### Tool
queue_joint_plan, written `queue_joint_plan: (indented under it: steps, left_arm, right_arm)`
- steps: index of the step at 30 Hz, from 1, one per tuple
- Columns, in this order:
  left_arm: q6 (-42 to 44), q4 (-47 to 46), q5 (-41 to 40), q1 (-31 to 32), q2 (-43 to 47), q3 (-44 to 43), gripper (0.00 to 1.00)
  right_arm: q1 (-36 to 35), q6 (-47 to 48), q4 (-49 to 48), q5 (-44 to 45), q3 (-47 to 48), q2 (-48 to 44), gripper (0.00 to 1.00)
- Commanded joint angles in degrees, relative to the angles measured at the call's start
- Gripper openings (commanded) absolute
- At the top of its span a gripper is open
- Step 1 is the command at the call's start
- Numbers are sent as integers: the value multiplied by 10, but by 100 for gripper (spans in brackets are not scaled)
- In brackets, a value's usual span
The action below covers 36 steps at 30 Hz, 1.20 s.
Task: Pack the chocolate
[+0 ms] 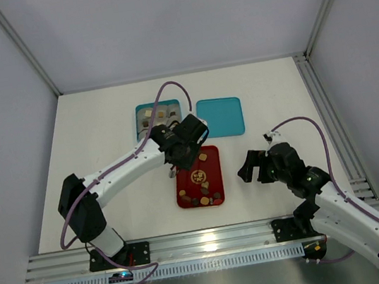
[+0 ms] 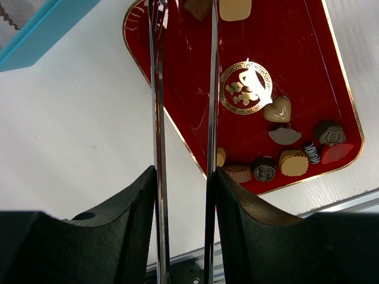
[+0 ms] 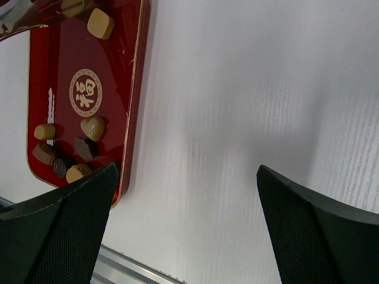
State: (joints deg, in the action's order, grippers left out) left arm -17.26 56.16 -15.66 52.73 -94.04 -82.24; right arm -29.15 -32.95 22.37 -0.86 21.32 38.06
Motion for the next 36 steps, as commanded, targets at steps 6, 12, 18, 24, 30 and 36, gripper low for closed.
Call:
queue_joint_plan:
  steps: [6, 12, 18, 24, 30, 36]
  left_arm:
    - [14, -30, 34, -4, 2, -2, 42]
    - [15, -33, 41, -4, 1, 3, 42]
    - [15, -33, 41, -4, 3, 4, 41]
    - [15, -34, 52, -4, 7, 8, 41]
    - [11, -32, 56, -4, 11, 12, 41]
    - [-1, -27, 61, -4, 22, 18, 41]
  right_arm:
    - [-2, 1, -8, -1, 8, -5, 100]
    - [-2, 1, -7, -1, 8, -6, 100]
    - [-2, 0, -7, -1, 8, -7, 100]
    - [-2, -1, -7, -1, 8, -8, 100]
    - [-2, -1, -6, -1, 8, -9, 100]
    - [-2, -1, -7, -1, 7, -9, 100]
